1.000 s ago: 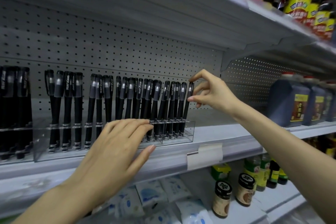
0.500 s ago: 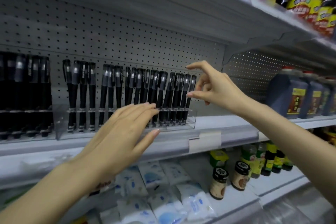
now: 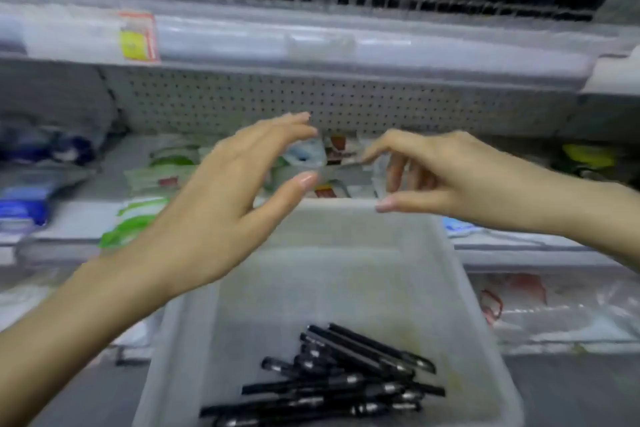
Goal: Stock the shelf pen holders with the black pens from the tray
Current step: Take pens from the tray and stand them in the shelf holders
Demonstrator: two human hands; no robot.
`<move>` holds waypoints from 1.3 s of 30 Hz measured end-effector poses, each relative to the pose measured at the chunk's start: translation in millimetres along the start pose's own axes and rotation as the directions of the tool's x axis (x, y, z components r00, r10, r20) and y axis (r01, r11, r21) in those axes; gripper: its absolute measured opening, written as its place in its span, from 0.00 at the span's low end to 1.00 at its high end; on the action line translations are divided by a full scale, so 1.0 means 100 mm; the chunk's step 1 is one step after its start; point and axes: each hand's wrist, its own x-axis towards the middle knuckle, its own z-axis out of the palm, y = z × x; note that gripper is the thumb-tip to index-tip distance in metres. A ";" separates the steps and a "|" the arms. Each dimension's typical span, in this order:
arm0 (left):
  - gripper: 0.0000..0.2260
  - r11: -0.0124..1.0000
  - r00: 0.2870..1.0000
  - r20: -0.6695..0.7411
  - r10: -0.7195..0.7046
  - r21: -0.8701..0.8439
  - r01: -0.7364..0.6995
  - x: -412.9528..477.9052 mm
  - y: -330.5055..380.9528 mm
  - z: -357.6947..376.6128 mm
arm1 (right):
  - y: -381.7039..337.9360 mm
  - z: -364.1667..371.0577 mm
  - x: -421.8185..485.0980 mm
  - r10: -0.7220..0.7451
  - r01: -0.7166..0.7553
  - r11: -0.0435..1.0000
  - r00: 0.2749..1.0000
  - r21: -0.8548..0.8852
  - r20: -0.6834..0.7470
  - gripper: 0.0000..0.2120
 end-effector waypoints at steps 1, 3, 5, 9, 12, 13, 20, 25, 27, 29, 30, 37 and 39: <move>0.21 0.998 0.998 0.010 -0.059 0.014 0.059 -0.22 -0.06 0.01 | -0.01 0.28 -0.04 -0.001 -0.002 0.998 0.999 0.060 0.050 0.26; 0.22 0.983 0.983 0.038 -0.180 0.051 0.178 -0.65 -0.18 0.08 | -0.04 0.83 -0.15 0.024 -0.050 0.983 0.989 0.175 0.149 0.21; 0.24 0.958 0.956 0.072 -0.285 0.061 0.281 -0.97 -0.29 0.17 | -0.02 1.28 -0.26 0.063 -0.110 0.969 0.976 0.222 0.210 0.18; 0.32 0.910 0.899 0.142 -0.414 0.030 0.414 -1.26 -0.40 0.33 | 0.10 1.70 -0.39 0.163 -0.227 0.952 0.944 0.207 0.289 0.14; 0.35 0.882 0.870 0.160 -0.465 -0.003 0.472 -1.27 -0.42 0.42 | 0.19 1.81 -0.47 0.233 -0.315 0.924 0.914 0.219 0.333 0.15; 0.35 0.873 0.864 0.153 -0.480 -0.018 0.488 -1.26 -0.43 0.44 | 0.21 1.84 -0.49 0.253 -0.345 0.910 0.902 0.231 0.350 0.16; 0.35 0.870 0.862 0.141 -0.486 -0.021 0.493 -1.25 -0.45 0.51 | 0.28 1.94 -0.53 0.346 -0.508 0.798 0.826 0.325 0.444 0.12; 0.35 0.872 0.863 0.137 -0.486 0.001 0.490 -1.26 -0.47 0.52 | 0.28 1.98 -0.53 0.332 -0.551 0.719 0.808 0.423 0.487 0.06; 0.34 0.879 0.870 0.140 -0.473 -0.003 0.478 -1.27 -0.48 0.52 | 0.28 1.97 -0.51 0.331 -0.558 0.691 0.810 0.460 0.484 0.07; 0.33 0.887 0.878 0.142 -0.456 -0.001 0.461 -1.28 -0.50 0.51 | 0.28 1.94 -0.50 0.342 -0.561 0.664 0.816 0.495 0.466 0.08; 0.33 0.889 0.880 0.144 -0.453 0.002 0.458 -1.28 -0.50 0.50 | 0.27 1.92 -0.50 0.350 -0.557 0.656 0.823 0.509 0.448 0.08; 0.29 0.942 0.938 0.107 -0.329 0.101 0.319 -1.05 -0.50 0.43 | 0.14 1.48 -0.40 0.343 -0.440 0.643 0.897 0.627 0.278 0.06; 0.27 0.959 0.960 0.064 -0.272 0.094 0.266 -0.85 -0.44 0.35 | 0.10 1.26 -0.34 0.328 -0.396 0.664 0.916 0.634 0.229 0.05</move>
